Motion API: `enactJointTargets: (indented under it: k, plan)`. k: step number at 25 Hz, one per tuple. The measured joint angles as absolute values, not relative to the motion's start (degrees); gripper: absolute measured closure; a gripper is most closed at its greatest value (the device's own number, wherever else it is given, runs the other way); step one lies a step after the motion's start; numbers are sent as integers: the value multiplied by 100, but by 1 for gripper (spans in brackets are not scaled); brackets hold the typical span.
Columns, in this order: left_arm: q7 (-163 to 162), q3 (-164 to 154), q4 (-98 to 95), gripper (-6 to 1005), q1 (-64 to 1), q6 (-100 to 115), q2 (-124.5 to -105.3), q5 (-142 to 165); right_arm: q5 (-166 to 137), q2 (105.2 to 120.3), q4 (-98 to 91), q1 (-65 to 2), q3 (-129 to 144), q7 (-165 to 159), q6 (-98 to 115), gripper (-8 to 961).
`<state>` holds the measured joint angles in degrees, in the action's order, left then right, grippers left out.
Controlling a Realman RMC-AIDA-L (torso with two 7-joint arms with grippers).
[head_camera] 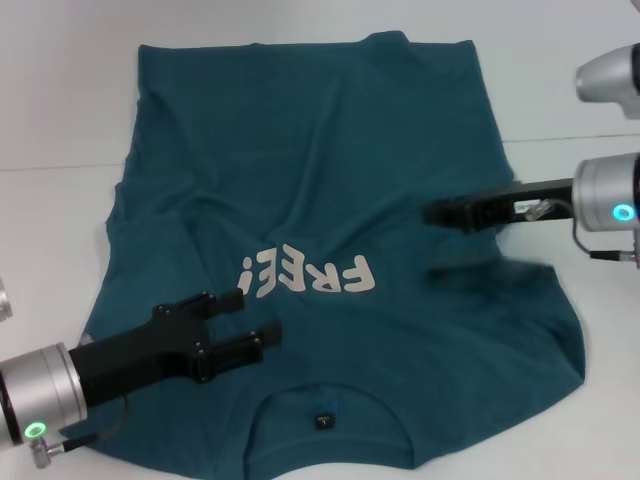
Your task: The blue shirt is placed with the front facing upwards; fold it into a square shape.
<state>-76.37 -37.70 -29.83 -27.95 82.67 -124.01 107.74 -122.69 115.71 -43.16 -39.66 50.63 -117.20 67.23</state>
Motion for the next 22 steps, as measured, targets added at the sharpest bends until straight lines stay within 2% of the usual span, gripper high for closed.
enactJointTargets:
  k: [8,11,17,22]
  plan:
    - [-7640,-3771,-2956,174,-2804,8237,-12401,10774,-12276,11554,-4336,-3932,5291,-11840,6620,708]
    - [-7645,-3770,-2944,174,-2808,8212,-12401,10774,-12426,11502,-4313,-3778,5268,-12083,6435,465]
    - [-7646,-3775,-2944,174,-2818,8205,-12401,10774,-12577,11432,-4288,-3619,5246,-12531,6349,300]
    - [-7646,-3785,-2944,174,-2823,8206,-12401,10775,-12578,11410,-4151,-3537,5006,-12842,6315,301]
